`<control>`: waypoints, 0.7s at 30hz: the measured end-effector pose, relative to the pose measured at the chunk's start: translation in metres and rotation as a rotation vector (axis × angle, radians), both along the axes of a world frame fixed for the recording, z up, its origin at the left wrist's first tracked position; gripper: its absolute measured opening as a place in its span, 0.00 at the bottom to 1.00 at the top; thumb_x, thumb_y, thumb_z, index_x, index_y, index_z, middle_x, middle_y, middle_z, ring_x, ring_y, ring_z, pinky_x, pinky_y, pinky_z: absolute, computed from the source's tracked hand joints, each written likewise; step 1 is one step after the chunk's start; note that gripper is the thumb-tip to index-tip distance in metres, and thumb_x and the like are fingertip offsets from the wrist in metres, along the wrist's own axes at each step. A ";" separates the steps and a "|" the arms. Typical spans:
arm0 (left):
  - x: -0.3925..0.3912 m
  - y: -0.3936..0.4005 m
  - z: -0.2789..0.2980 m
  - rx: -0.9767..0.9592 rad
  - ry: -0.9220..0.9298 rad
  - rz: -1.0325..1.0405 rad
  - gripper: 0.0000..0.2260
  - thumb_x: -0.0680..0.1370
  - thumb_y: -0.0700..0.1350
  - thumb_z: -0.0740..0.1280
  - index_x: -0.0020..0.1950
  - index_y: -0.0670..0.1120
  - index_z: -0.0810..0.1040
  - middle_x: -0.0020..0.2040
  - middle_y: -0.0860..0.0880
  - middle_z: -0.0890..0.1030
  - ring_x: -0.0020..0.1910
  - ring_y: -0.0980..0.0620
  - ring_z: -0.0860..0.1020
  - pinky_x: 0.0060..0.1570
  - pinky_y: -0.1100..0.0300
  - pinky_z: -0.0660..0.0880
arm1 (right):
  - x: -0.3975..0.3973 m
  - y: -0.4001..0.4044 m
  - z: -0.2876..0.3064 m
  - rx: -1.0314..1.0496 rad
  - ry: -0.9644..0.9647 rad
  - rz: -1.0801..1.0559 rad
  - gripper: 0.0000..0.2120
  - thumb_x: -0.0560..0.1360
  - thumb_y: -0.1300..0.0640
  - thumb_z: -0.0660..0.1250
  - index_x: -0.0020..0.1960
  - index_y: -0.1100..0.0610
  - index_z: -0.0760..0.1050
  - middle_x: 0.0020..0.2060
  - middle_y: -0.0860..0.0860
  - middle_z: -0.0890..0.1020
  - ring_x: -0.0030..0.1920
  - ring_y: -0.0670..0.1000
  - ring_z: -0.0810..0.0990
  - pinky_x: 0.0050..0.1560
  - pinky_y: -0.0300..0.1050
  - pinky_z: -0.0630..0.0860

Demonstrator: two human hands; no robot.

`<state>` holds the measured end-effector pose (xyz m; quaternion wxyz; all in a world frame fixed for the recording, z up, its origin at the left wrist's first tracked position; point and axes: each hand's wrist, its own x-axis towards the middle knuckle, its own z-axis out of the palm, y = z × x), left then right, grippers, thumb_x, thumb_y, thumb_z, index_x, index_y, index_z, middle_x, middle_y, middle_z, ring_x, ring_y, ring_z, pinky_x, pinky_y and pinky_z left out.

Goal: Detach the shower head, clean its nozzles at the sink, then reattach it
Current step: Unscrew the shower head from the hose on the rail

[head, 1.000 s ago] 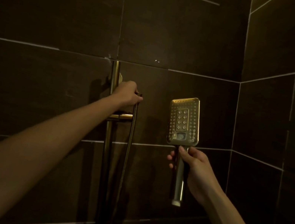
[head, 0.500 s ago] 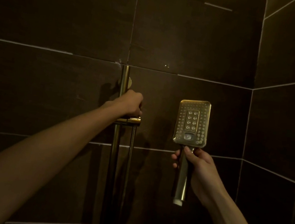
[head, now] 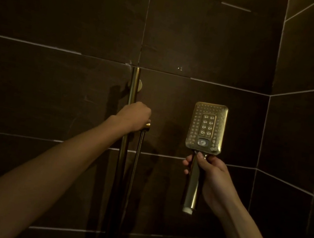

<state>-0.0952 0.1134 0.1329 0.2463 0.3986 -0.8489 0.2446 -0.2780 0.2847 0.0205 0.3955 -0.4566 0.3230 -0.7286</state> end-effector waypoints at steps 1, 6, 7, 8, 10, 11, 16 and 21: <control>0.003 0.000 -0.003 -0.045 -0.027 0.002 0.14 0.81 0.52 0.60 0.55 0.45 0.80 0.53 0.46 0.78 0.53 0.48 0.76 0.50 0.50 0.76 | -0.001 0.002 0.000 -0.001 0.003 -0.002 0.13 0.82 0.61 0.59 0.65 0.61 0.73 0.50 0.58 0.84 0.46 0.53 0.84 0.43 0.47 0.81; 0.015 0.003 -0.032 -0.289 -0.136 0.062 0.24 0.81 0.58 0.55 0.72 0.47 0.68 0.66 0.46 0.74 0.65 0.47 0.70 0.55 0.51 0.72 | -0.003 0.010 -0.002 0.027 0.055 -0.045 0.13 0.82 0.61 0.58 0.64 0.55 0.74 0.55 0.53 0.85 0.47 0.54 0.86 0.43 0.49 0.79; 0.018 0.006 -0.042 -0.305 -0.114 0.069 0.26 0.81 0.58 0.55 0.75 0.46 0.63 0.69 0.46 0.72 0.67 0.46 0.68 0.58 0.50 0.71 | -0.003 0.011 -0.002 0.035 0.054 -0.042 0.13 0.82 0.61 0.58 0.64 0.55 0.74 0.55 0.52 0.85 0.46 0.54 0.86 0.43 0.49 0.79; 0.022 0.009 -0.052 -0.306 -0.081 0.079 0.27 0.81 0.57 0.55 0.77 0.45 0.60 0.72 0.46 0.70 0.69 0.46 0.67 0.61 0.49 0.70 | -0.002 0.012 -0.003 0.042 0.054 -0.034 0.13 0.82 0.60 0.58 0.64 0.54 0.74 0.55 0.52 0.85 0.44 0.53 0.85 0.42 0.48 0.79; 0.029 0.018 -0.071 -0.255 -0.004 0.084 0.28 0.81 0.56 0.57 0.78 0.46 0.57 0.77 0.46 0.63 0.70 0.46 0.66 0.64 0.49 0.69 | 0.001 0.013 -0.004 0.058 0.054 -0.020 0.12 0.83 0.60 0.58 0.64 0.53 0.74 0.54 0.52 0.85 0.43 0.53 0.85 0.41 0.48 0.80; 0.034 0.023 -0.079 -0.199 0.034 0.065 0.28 0.81 0.55 0.58 0.78 0.46 0.58 0.78 0.47 0.59 0.71 0.47 0.65 0.65 0.48 0.69 | 0.002 0.013 -0.005 0.063 0.053 -0.013 0.12 0.83 0.59 0.58 0.63 0.53 0.74 0.53 0.54 0.85 0.42 0.53 0.84 0.41 0.48 0.79; 0.064 0.060 -0.125 0.024 0.035 -0.047 0.15 0.82 0.54 0.57 0.62 0.52 0.78 0.65 0.51 0.74 0.63 0.53 0.71 0.60 0.53 0.69 | 0.015 0.018 -0.021 0.084 0.060 0.048 0.11 0.82 0.60 0.58 0.62 0.55 0.74 0.50 0.56 0.85 0.39 0.51 0.81 0.40 0.47 0.77; 0.101 0.094 -0.193 0.309 0.029 0.027 0.11 0.81 0.53 0.57 0.55 0.52 0.78 0.48 0.54 0.78 0.47 0.55 0.77 0.42 0.61 0.70 | 0.034 0.022 -0.056 0.140 0.076 0.129 0.12 0.82 0.60 0.59 0.63 0.54 0.74 0.53 0.56 0.85 0.40 0.50 0.81 0.39 0.46 0.77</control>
